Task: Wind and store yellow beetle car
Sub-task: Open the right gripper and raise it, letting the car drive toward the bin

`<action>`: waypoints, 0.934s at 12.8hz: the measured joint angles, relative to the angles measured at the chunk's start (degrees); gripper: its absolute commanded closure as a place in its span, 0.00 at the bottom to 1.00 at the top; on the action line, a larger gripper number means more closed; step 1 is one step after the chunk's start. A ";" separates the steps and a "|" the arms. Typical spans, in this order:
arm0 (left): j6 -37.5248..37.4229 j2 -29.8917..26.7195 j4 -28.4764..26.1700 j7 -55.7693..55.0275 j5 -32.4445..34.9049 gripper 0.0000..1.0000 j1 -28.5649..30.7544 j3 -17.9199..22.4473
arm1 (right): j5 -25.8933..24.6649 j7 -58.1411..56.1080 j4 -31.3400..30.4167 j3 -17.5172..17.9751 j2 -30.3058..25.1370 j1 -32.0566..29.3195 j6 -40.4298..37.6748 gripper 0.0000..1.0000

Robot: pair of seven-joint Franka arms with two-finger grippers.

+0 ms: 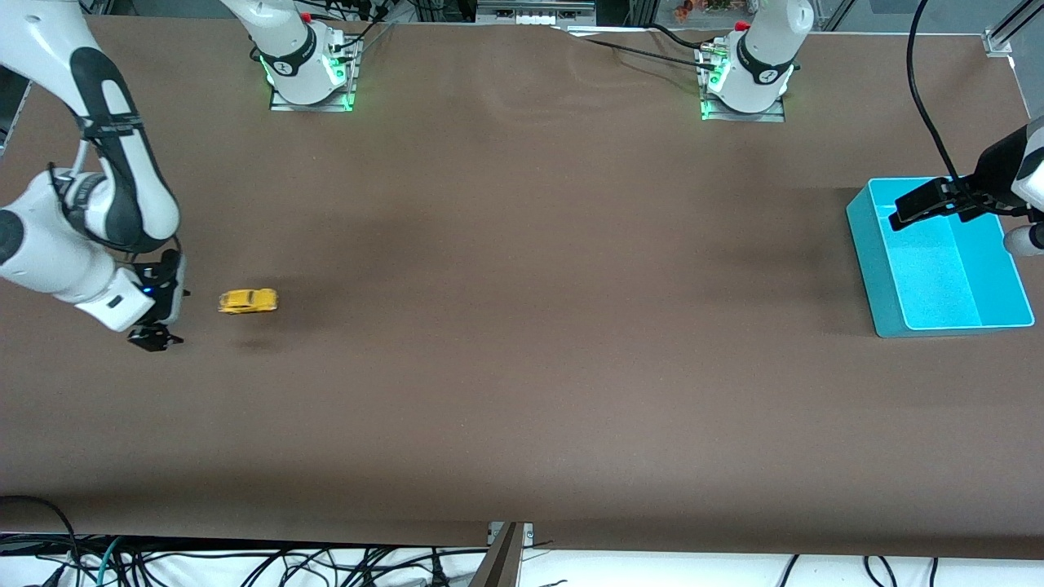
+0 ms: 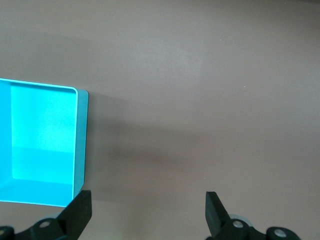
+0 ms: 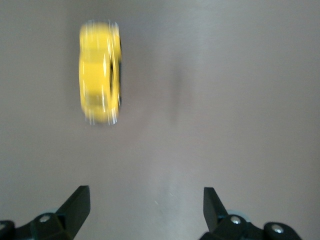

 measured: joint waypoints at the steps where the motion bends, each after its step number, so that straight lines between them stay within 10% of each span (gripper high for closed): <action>1: 0.00 0.00 0.00 0.00 0.00 0.00 0.00 0.00 | 0.00 0.10 2.03 0.00 -0.04 0.00 -2.36 0.00; 12: 0.00 -0.09 0.42 0.59 0.00 0.00 0.46 0.59 | 0.25 34.70 20.42 1.62 -2.85 0.87 -27.30 0.00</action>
